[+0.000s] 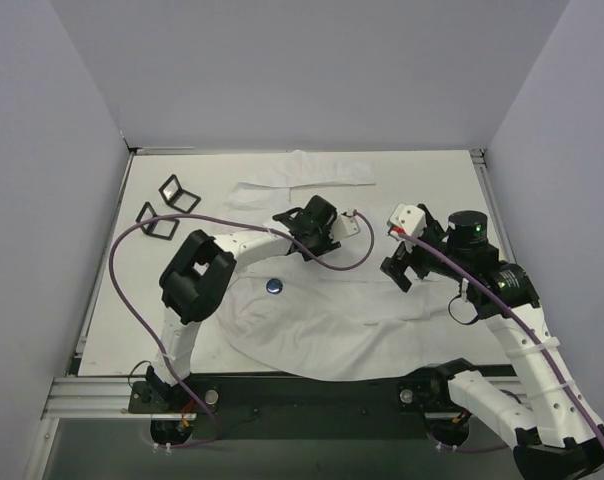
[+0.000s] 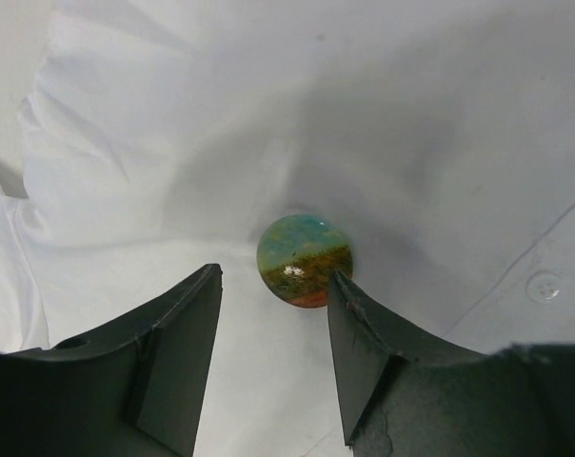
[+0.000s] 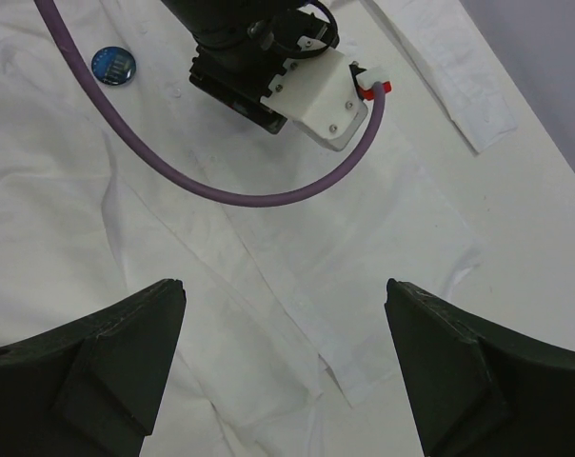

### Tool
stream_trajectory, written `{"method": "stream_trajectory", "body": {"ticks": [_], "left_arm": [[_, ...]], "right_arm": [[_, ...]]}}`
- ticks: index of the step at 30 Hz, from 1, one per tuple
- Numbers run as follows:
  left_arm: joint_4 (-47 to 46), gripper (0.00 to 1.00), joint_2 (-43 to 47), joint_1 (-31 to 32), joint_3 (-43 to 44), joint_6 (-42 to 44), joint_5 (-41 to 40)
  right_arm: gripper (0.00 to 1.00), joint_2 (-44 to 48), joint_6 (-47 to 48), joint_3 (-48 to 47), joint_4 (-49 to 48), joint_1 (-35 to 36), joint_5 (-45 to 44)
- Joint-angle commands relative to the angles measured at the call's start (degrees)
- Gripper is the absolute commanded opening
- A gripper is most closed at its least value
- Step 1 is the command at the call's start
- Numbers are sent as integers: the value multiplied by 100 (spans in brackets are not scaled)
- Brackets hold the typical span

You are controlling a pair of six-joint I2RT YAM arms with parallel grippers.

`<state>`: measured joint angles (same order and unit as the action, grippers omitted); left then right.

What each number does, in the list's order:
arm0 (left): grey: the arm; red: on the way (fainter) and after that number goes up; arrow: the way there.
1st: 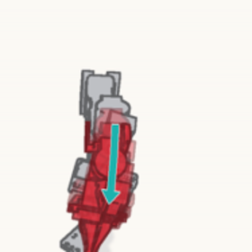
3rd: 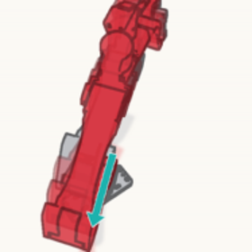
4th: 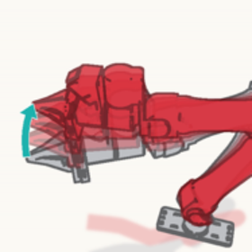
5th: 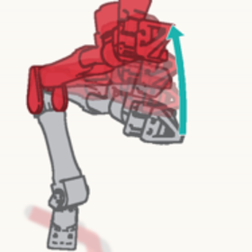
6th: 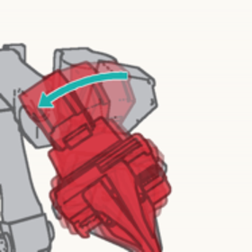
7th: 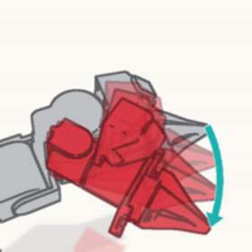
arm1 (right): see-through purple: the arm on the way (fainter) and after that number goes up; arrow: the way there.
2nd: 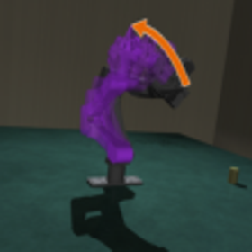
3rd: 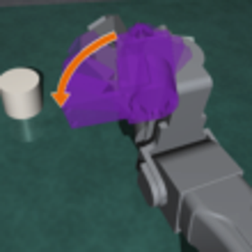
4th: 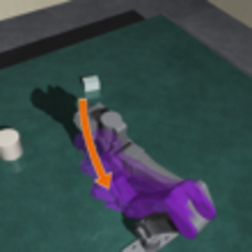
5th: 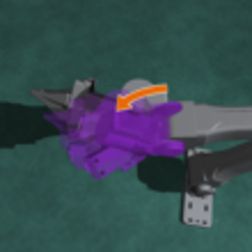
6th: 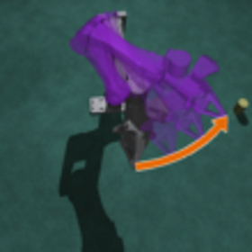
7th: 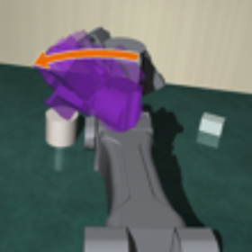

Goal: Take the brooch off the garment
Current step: Pick up the flattened clothing from the center of the board.

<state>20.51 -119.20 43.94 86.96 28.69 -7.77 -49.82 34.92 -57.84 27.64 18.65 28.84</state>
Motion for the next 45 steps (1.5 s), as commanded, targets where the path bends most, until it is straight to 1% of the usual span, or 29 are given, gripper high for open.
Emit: {"method": "stream_trajectory", "body": {"ticks": [1, 4, 19, 26, 28, 31, 32, 42, 45], "left_arm": [[145, 59, -77, 150, 49, 190, -67], [260, 61, -86, 158, 93, 164, 74], [743, 64, -586, 150, 567, 278, -128], [1270, 63, -833, 62, 883, 129, 108], [1473, 60, -929, -34, 980, 15, 240], [1658, 59, -1009, -149, 1121, -135, 548], [1675, 57, -1009, -219, 1139, -179, 601], [1965, 58, -1202, -421, 1394, -328, 777], [2158, 58, -1316, -483, 1569, -390, 1023]], "right_arm": [[90, 60, -64, -16, -30, -81, 236], [90, 61, -81, 1, -30, -108, 262], [90, 69, -125, 19, -30, -125, 350], [90, 96, -134, 19, -30, -143, 359], [89, 104, -143, 28, -30, -143, 377], [89, 104, -143, 28, -13, -143, 394], [89, 104, -152, 28, -22, -143, 403], [88, 122, -196, 28, 5, -143, 482], [88, 131, -222, 19, 14, -143, 508]]}}
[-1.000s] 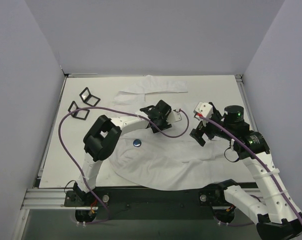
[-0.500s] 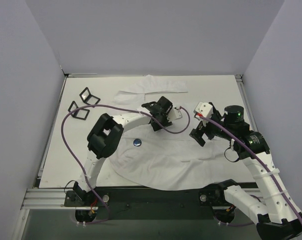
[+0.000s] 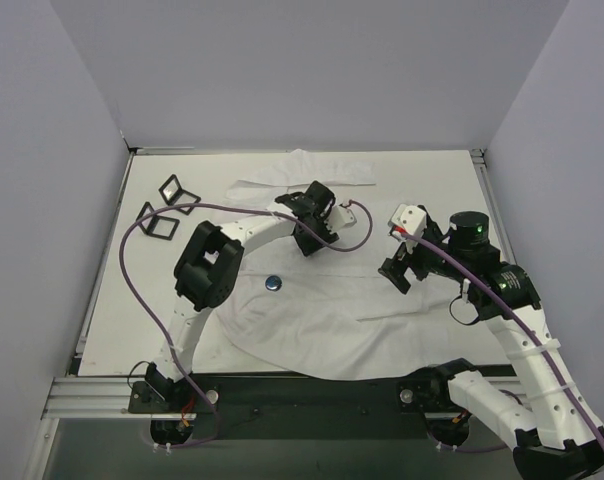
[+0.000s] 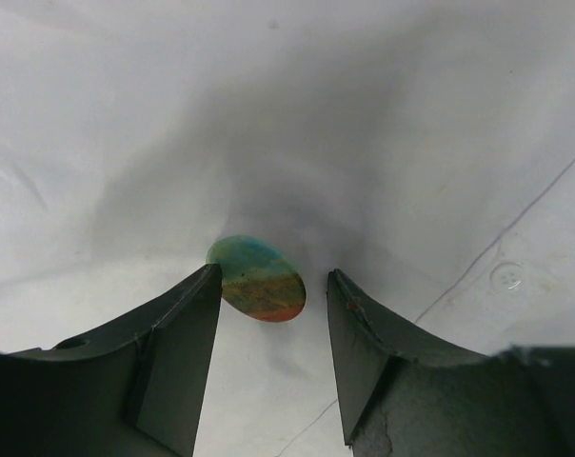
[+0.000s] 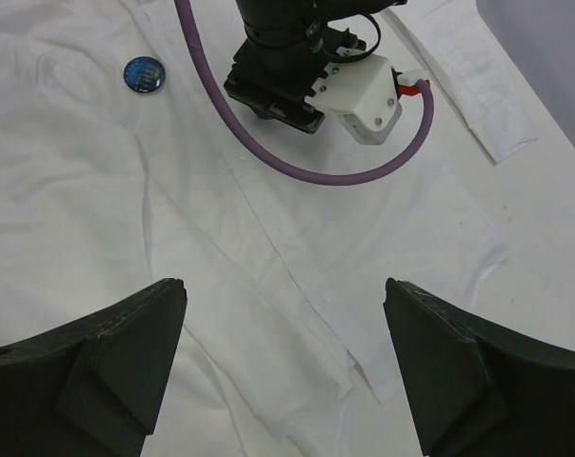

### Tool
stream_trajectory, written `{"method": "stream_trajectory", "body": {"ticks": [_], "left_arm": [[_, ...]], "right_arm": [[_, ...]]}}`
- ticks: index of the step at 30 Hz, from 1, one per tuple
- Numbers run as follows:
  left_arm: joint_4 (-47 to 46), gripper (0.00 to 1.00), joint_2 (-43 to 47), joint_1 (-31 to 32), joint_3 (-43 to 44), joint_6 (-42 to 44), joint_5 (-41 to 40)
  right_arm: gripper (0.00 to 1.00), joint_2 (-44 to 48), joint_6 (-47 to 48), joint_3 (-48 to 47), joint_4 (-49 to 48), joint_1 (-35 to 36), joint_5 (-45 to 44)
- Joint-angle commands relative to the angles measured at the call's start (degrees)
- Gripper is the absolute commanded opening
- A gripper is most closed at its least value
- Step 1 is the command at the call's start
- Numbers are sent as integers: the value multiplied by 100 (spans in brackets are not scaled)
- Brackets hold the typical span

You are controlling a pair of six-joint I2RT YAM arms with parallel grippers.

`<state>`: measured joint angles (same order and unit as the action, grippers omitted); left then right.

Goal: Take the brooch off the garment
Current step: Pick up the flattened clothing from the center of the board.

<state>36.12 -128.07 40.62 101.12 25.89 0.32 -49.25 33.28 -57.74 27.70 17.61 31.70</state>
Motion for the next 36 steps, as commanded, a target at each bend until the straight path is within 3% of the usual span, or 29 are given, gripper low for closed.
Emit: {"method": "stream_trajectory", "body": {"ticks": [1, 13, 21, 27, 30, 31, 36], "left_arm": [[650, 59, -499, -212, 206, -137, 284], [1002, 55, -763, -467, 611, -278, 733], [976, 36, -667, -520, 619, -348, 1005], [1002, 37, -500, -608, 646, -444, 1558], [1020, 27, -394, -696, 646, -488, 1910], [1020, 20, -368, -739, 637, -497, 2024], [695, 13, 53, -924, 295, -383, 2857]], "right_arm": [[88, 83, -58, 8, 7, -38, 231], [87, 91, -93, 25, 16, -47, 310], [87, 56, -93, 34, 25, -47, 372], [87, -5, -67, -1, 77, -38, 415], [87, -66, -67, -45, 86, -29, 486], [87, -110, -50, -62, 103, -38, 512], [88, -610, -14, -247, 86, 6, 723]]}}
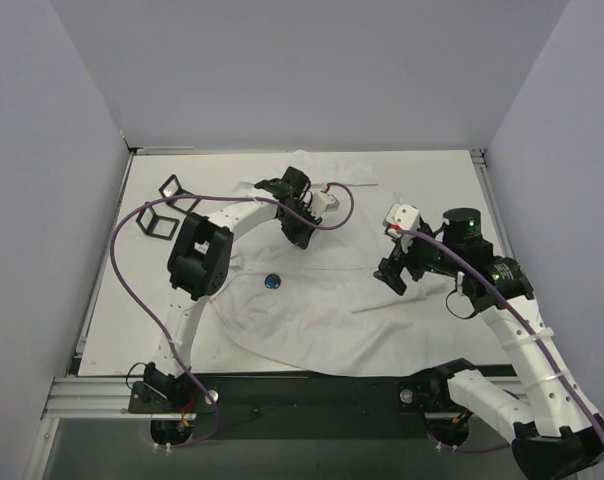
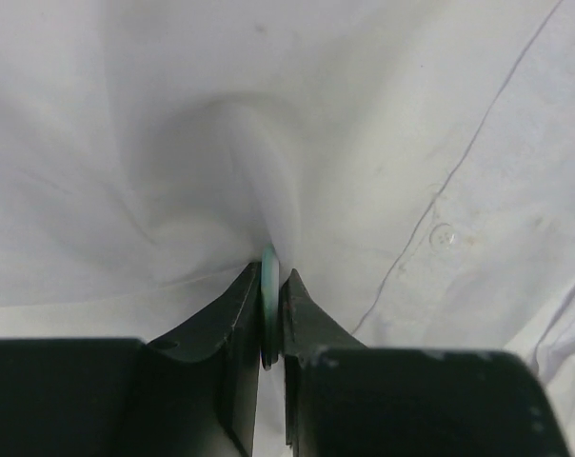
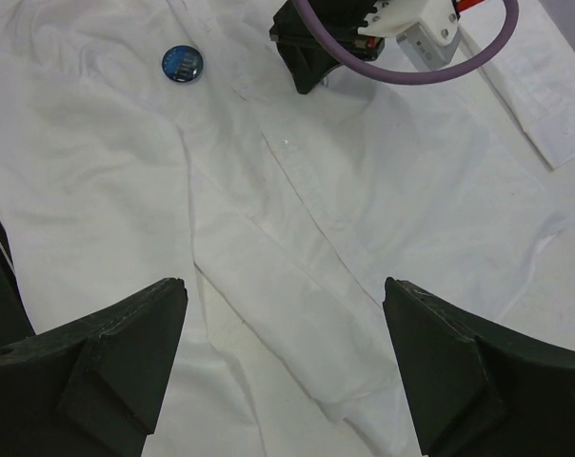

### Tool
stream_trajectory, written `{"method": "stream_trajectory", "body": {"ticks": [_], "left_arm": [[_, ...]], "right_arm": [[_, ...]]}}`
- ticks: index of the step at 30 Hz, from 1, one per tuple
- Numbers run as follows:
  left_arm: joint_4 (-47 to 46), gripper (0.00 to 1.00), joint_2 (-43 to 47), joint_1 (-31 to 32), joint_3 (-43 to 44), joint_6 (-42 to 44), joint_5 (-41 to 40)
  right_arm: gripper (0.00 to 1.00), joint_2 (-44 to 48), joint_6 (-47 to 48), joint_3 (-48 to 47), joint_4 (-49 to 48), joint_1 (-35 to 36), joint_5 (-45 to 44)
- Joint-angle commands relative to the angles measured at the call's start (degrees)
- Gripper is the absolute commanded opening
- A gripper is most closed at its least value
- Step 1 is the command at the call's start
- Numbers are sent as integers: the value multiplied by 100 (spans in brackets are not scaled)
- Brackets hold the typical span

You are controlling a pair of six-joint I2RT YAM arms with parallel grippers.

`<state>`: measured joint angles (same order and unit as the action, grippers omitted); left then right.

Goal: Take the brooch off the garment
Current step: Pick up the flattened clothing from the center of the board, then pass from the left arm to the right

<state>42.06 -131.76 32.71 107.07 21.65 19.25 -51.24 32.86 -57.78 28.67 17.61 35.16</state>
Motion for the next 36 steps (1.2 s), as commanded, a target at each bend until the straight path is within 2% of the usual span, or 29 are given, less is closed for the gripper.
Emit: {"method": "stream_trajectory", "body": {"ticks": [1, 5, 9, 12, 19, 23, 29, 36], "left_arm": [[-13, 13, 493, -159, -361, 76, 1106], [-303, 10, 862, -300, -643, 164, 1783], [-558, 10, 1100, -370, -863, 164, 2249], [-761, 5, 1302, -414, -1038, 129, 2505], [-1464, 5, 1803, -599, -1469, -117, 3006], [-1569, 5, 1909, -634, -1539, -205, 3278], [-1631, 5, 1935, -634, -1583, -284, 3551], [-1719, 5, 2005, -643, -1601, -354, 3762]], "right_arm": [[86, -508, 10, -364, -36, 6, 474], [83, -1053, -410, -559, -448, -64, 965], [71, -1572, -1016, -647, -1378, -388, 1748], [70, -2011, -1438, -691, -1897, -468, 2055], [68, -2715, -2379, -498, -3287, -600, 2496], [63, -3180, -2881, -410, -4147, -609, 2619], [61, -3699, -2856, -384, -4483, -460, 2567], [64, -4218, -2794, -471, -4633, -258, 2426]]}}
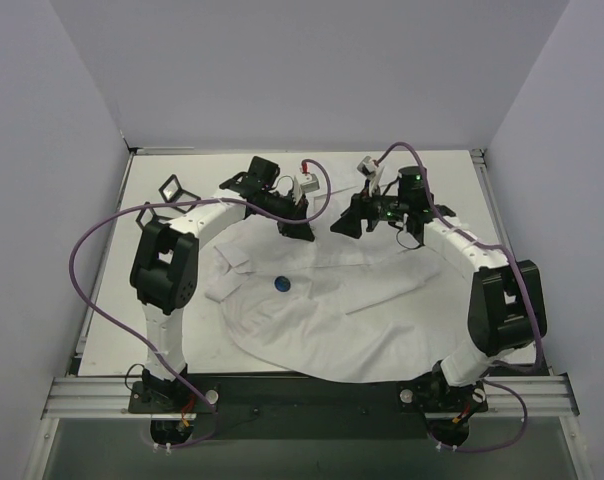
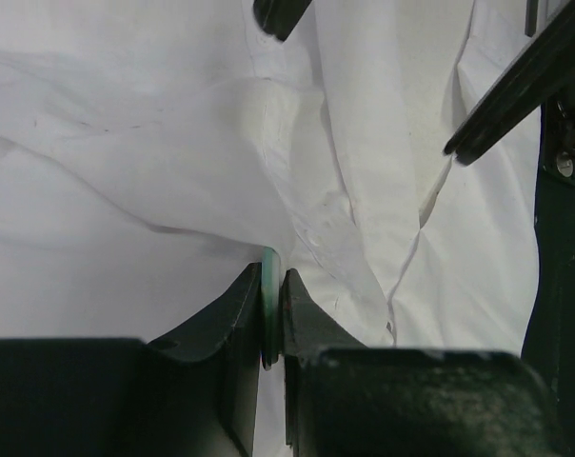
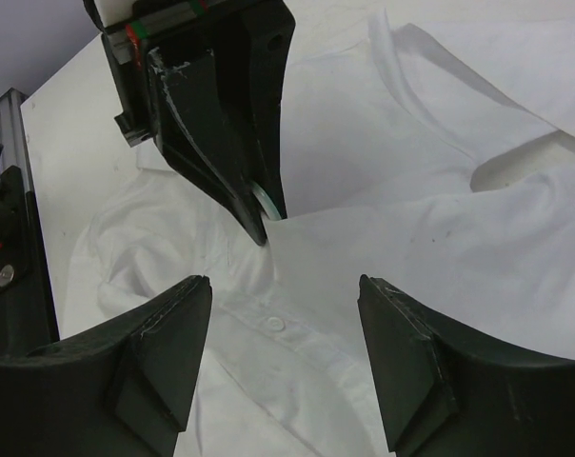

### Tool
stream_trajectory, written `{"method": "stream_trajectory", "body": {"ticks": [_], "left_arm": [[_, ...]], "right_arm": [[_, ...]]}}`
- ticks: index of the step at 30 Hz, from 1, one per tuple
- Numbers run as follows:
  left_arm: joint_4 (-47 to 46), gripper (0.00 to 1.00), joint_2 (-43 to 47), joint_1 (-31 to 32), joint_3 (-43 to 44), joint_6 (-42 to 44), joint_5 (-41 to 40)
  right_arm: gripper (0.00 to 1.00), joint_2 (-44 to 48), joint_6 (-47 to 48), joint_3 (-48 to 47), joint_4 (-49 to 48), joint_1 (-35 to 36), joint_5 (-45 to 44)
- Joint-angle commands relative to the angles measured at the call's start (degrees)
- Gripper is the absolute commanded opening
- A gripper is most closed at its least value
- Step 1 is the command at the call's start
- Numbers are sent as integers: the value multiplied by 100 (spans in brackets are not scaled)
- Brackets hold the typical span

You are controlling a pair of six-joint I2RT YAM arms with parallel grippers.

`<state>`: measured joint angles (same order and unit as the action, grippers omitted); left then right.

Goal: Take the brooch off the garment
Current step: Pass from the left arm to the right

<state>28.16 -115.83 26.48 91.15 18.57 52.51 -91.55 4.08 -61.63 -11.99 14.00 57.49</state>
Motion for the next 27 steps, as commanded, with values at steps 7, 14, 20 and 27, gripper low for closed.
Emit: {"method": "stream_trajectory", "body": {"ticks": [7, 14, 20, 27], "left_arm": [[-390, 5, 412, -20, -45, -99, 541], [-382, 5, 395, -20, -54, -90, 655], [-487, 5, 386, -20, -89, -178, 743], [-575, 5, 377, -20, -133, -283, 752]], "right_arm": [[64, -636, 102, -289, -550, 305, 34], [66, -873, 15, -403, -620, 323, 86], [61, -961, 14, -420, -621, 393, 121], [47, -1023, 49, -508, -524, 490, 394]]}}
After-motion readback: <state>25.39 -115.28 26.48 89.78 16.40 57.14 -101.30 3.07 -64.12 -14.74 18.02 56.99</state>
